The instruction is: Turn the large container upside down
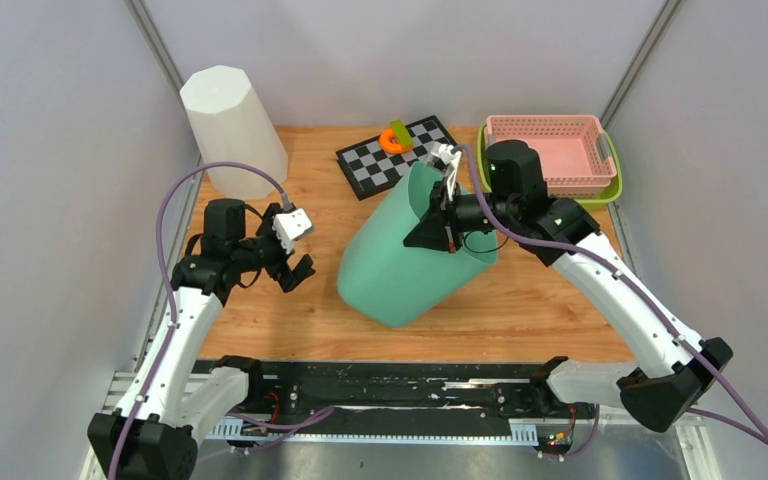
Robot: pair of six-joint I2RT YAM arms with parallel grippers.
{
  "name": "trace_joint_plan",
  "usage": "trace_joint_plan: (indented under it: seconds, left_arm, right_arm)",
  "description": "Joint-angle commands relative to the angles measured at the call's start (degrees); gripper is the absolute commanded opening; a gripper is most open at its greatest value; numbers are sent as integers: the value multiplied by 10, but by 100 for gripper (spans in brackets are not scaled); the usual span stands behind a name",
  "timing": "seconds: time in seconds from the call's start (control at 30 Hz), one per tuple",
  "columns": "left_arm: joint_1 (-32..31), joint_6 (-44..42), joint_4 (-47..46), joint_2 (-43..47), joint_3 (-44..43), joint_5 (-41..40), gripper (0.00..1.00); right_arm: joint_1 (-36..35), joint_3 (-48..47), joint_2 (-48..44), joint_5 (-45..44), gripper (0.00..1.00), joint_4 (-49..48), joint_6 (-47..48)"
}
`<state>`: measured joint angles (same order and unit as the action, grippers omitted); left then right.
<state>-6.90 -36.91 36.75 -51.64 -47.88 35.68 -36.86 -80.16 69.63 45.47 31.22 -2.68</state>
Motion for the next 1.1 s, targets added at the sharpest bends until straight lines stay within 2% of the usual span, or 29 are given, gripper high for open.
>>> trace_joint_plan:
  seconds: [0.0,0.3,0.83,1.07]
  left_arm:
    - [-2,-4,-4,8,9,12,100]
    - [-2,-3,-4,8,9,13,100]
    - [-2,-4,-3,8,10,13,100]
    - [-2,-5,-3,6,10,14,100]
  right_arm:
    - [30,22,-3,51,3,-120,-105]
    - [89,80,21,81,3,-232,-256]
    - [153,160,43,-16,3,-324,-359]
    - [184,179,58,-60,3,-326,-369]
